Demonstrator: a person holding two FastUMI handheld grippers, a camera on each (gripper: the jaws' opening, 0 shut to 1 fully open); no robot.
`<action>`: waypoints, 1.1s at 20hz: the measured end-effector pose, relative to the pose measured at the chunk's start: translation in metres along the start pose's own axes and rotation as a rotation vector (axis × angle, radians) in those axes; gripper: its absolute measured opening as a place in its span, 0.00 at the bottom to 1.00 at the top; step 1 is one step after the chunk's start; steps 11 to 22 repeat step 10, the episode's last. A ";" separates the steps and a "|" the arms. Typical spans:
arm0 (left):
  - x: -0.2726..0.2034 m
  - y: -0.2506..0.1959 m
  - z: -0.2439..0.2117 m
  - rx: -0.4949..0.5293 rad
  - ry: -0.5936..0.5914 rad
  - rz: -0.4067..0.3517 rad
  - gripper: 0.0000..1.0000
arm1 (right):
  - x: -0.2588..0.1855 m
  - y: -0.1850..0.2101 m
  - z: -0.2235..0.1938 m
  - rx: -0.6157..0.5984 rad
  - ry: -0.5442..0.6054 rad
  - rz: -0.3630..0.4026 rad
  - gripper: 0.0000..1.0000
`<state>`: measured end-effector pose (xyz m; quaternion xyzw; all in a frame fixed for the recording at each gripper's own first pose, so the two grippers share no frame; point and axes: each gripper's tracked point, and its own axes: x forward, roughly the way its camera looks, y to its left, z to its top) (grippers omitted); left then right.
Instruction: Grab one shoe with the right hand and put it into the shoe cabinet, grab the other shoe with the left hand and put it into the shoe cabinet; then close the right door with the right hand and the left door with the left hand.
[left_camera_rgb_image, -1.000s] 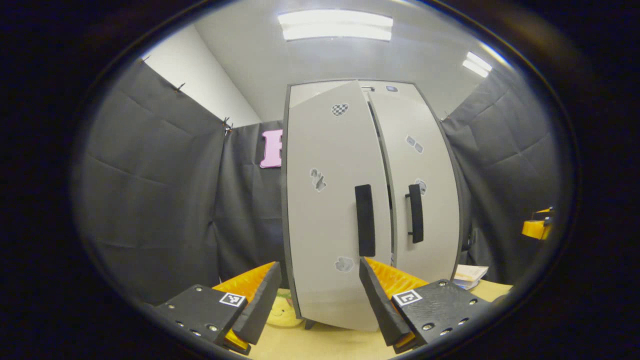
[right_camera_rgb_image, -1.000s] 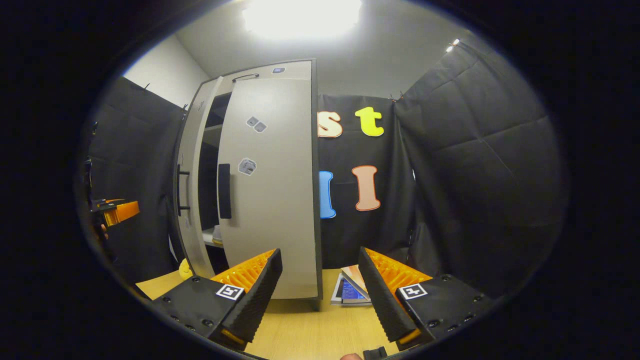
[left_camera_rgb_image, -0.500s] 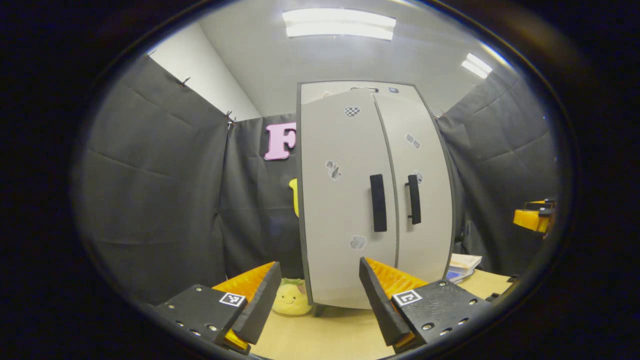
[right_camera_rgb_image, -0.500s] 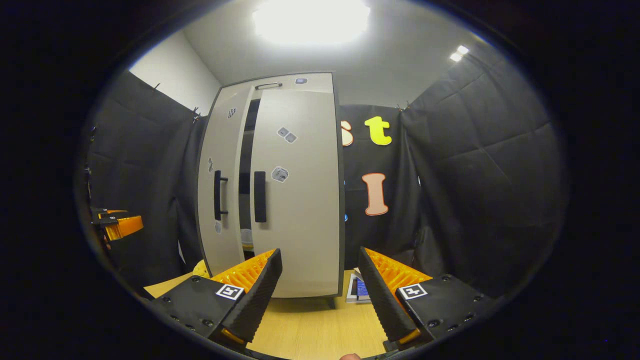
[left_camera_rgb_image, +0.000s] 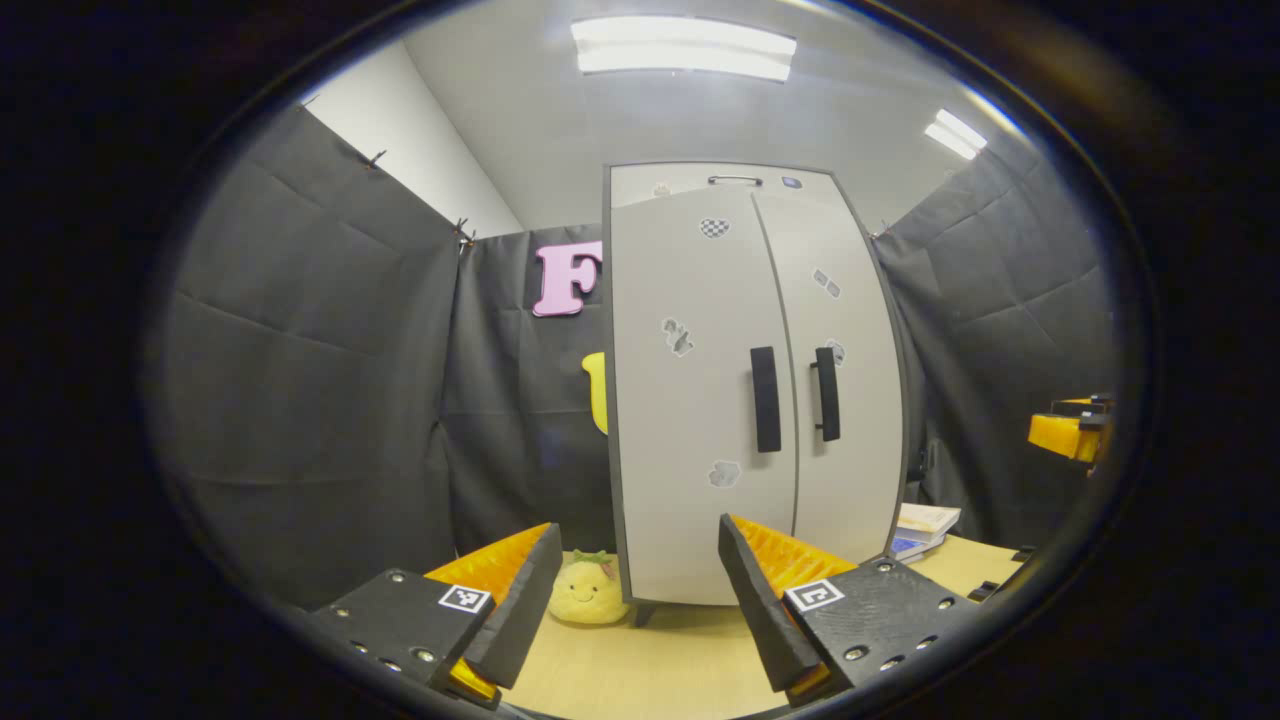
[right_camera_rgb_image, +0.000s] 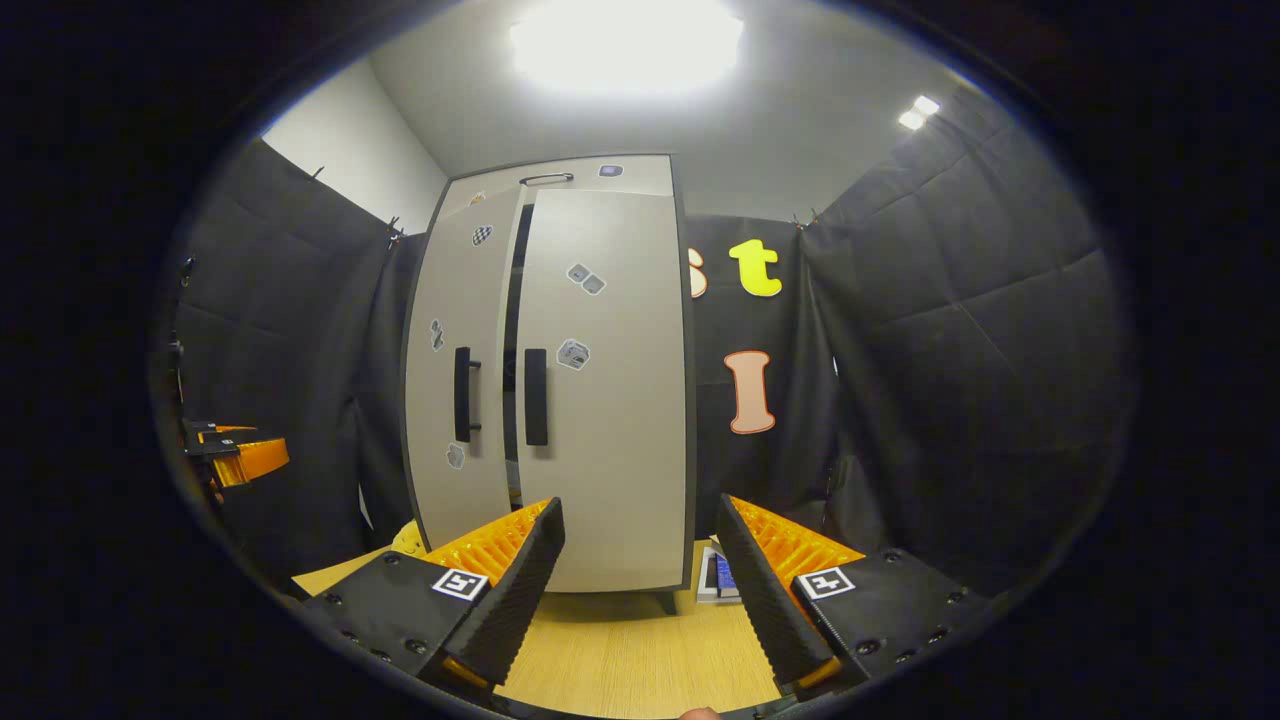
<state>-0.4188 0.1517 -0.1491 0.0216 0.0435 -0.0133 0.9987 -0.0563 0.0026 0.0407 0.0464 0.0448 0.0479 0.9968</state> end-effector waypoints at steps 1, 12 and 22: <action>-0.001 0.000 0.001 0.003 -0.001 -0.003 0.90 | -0.001 0.000 0.001 0.001 -0.002 -0.004 0.96; -0.004 -0.001 0.003 0.011 -0.001 -0.011 0.90 | 0.002 0.006 0.005 -0.022 -0.016 0.002 0.94; -0.004 -0.001 0.003 0.011 -0.001 -0.011 0.90 | 0.002 0.006 0.005 -0.022 -0.016 0.002 0.94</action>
